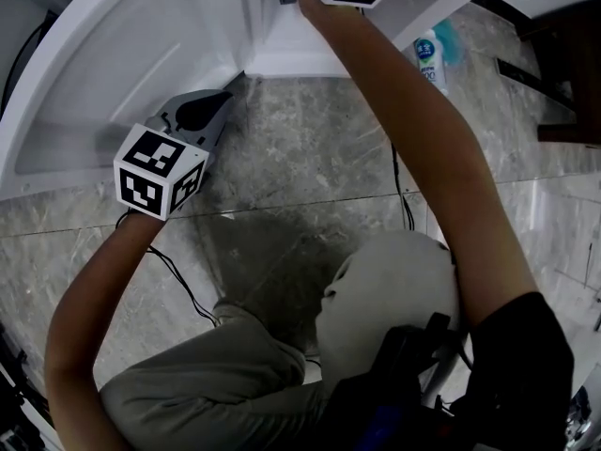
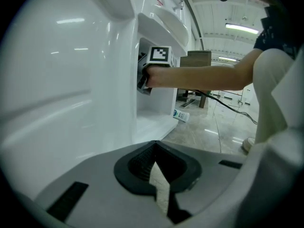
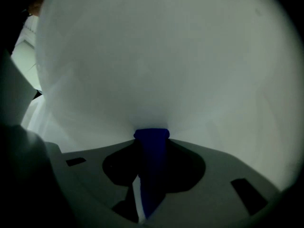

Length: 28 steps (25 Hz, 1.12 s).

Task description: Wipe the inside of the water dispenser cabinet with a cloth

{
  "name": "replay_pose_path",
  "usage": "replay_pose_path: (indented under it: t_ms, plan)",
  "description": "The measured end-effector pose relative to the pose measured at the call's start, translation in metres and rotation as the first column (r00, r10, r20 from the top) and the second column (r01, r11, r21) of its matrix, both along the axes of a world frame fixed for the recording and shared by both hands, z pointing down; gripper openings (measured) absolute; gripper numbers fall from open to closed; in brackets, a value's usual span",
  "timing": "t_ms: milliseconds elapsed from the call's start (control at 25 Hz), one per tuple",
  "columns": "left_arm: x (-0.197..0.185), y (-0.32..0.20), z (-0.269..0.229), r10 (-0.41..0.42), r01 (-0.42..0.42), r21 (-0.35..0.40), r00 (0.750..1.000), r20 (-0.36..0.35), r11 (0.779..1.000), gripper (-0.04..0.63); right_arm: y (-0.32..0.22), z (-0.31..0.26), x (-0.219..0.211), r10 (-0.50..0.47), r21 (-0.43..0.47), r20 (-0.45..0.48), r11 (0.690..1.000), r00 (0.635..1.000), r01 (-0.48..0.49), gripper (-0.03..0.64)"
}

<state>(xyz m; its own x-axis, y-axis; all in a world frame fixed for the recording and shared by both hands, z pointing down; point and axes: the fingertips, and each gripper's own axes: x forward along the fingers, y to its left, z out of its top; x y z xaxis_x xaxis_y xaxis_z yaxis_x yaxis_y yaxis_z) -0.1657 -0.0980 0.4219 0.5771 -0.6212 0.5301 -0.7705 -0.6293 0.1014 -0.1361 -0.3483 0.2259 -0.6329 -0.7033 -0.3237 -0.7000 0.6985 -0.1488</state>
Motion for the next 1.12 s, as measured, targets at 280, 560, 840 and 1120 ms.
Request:
replay_pose_path:
  t_ms: [280,560,840,1120]
  plan:
    - [0.013,0.006,-0.01,0.026,-0.026,0.016,1.0,0.01,1.0,0.006,0.002,-0.001,-0.001,0.024,-0.006,-0.027,1.0,0.999,-0.024,0.101]
    - [0.017,-0.001,-0.015,0.022,-0.023,0.029,1.0,0.015,0.999,0.006,0.003,0.004,-0.001,0.002,-0.036,-0.068,0.999,0.998,-0.005,0.101]
    - [0.026,-0.004,-0.02,0.035,-0.036,0.042,0.999,0.023,0.998,0.006,0.033,0.02,0.012,-0.065,-0.09,-0.116,0.994,0.991,0.055,0.101]
    - [0.023,-0.011,-0.019,0.008,-0.008,0.037,1.0,0.001,0.999,0.006,0.113,0.038,0.024,-0.286,-0.177,-0.304,0.954,0.909,0.241,0.103]
